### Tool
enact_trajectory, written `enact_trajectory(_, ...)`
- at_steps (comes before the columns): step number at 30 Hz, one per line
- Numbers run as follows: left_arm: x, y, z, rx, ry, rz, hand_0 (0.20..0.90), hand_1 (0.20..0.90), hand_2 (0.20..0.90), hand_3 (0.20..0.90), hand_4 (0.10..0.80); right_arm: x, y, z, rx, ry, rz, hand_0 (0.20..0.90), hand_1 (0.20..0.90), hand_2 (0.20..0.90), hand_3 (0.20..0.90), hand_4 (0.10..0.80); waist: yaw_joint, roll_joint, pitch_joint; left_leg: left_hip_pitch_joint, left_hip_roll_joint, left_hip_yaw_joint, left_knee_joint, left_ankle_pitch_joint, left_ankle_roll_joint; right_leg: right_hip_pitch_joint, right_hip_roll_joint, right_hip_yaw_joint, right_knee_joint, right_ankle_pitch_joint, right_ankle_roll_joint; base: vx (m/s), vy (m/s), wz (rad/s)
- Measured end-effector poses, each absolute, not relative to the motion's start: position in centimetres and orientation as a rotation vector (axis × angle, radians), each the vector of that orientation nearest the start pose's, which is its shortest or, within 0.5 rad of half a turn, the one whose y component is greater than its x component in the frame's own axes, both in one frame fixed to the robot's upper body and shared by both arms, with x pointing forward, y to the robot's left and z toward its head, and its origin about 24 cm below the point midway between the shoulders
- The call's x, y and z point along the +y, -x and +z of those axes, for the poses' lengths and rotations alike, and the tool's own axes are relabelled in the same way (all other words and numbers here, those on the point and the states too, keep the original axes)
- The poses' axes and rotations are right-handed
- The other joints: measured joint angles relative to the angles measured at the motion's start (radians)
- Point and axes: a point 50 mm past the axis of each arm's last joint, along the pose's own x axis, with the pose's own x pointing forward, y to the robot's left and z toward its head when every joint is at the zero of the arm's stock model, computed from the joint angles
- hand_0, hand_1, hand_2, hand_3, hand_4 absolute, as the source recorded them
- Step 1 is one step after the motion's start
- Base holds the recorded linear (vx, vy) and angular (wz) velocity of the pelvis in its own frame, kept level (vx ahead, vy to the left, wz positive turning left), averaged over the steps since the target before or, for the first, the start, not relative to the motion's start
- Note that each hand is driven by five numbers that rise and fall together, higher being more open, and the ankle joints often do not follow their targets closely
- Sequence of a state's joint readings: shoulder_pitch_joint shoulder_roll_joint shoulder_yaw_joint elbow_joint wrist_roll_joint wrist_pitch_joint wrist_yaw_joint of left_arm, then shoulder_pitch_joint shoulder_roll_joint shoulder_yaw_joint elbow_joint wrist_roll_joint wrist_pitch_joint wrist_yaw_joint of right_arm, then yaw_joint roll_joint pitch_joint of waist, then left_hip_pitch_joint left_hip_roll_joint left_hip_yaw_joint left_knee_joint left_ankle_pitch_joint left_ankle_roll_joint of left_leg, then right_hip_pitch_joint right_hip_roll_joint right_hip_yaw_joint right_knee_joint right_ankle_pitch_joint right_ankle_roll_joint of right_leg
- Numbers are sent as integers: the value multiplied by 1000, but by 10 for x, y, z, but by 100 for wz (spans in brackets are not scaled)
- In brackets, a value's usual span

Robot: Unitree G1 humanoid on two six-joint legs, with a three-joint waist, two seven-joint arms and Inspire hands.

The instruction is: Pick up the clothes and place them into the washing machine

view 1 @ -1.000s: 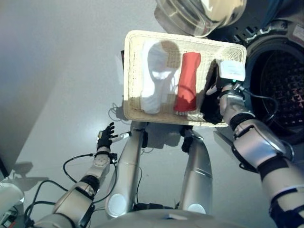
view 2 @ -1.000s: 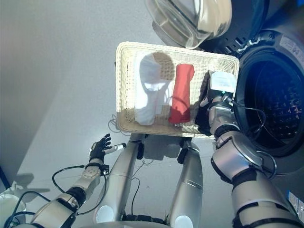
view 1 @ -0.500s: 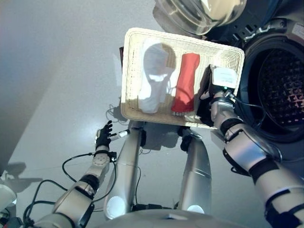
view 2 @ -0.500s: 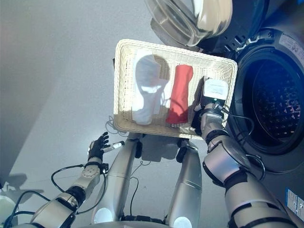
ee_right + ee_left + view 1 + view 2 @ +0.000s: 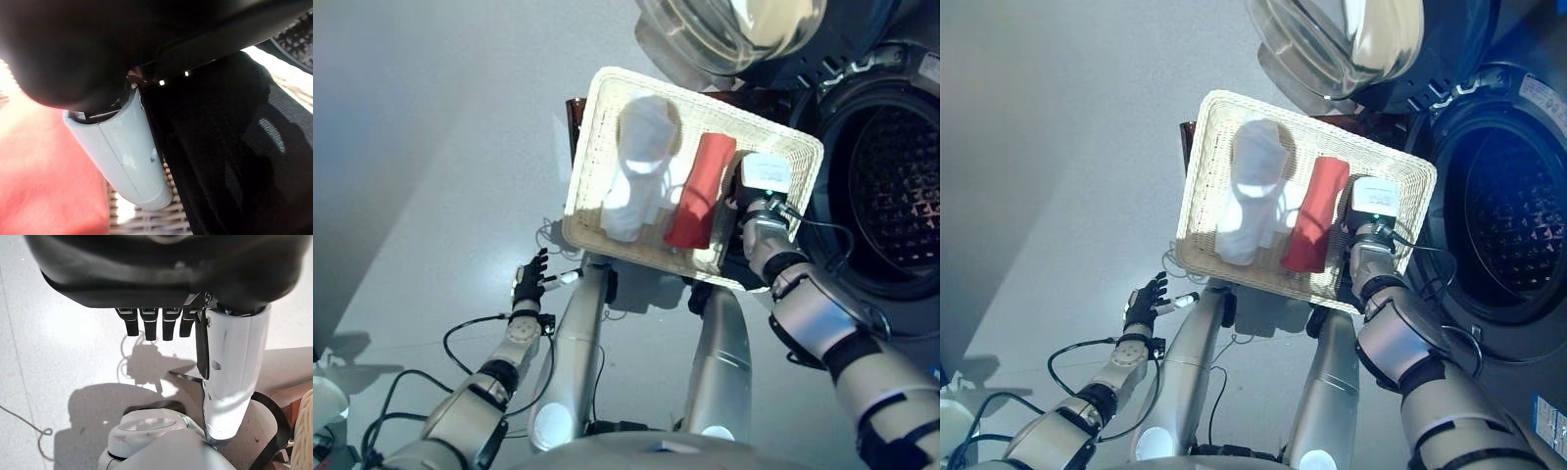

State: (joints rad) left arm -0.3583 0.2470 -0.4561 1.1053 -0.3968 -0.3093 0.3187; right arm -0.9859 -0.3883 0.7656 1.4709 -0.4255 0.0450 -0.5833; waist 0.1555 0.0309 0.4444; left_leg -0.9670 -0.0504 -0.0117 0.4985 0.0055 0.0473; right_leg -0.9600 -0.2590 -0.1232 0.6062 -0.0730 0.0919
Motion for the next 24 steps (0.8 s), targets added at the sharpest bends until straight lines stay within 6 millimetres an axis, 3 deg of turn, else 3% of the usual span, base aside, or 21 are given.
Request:
enact_trajectory(11, 189, -249, -85, 514, -263, 169, 900, 900, 900, 900, 800, -223, -365, 40, 192, 1514, -172, 200, 200, 200, 200, 300, 9, 33, -26, 180, 2, -2, -126, 25, -12, 176, 9, -9, -113, 21, 11, 39, 0, -1)
enact_trajectory(19, 186, -238, -93, 544, -274, 157, 900, 900, 900, 900, 800, -223, -360, 33, 200, 1505, -152, 200, 200, 200, 200, 300, -1, 43, -37, 339, 2, -1, -265, 74, 4, 346, 20, -43, -271, 85, 35, 44, -3, -1)
enact_trajectory(24, 186, -234, -95, 552, -280, 154, 900, 900, 900, 900, 800, -224, -355, 24, 217, 1495, -137, 200, 200, 200, 200, 300, -1, 43, -57, 382, 0, -1, -301, 74, -4, 402, 22, -52, -330, 99, 35, 6, -1, 0)
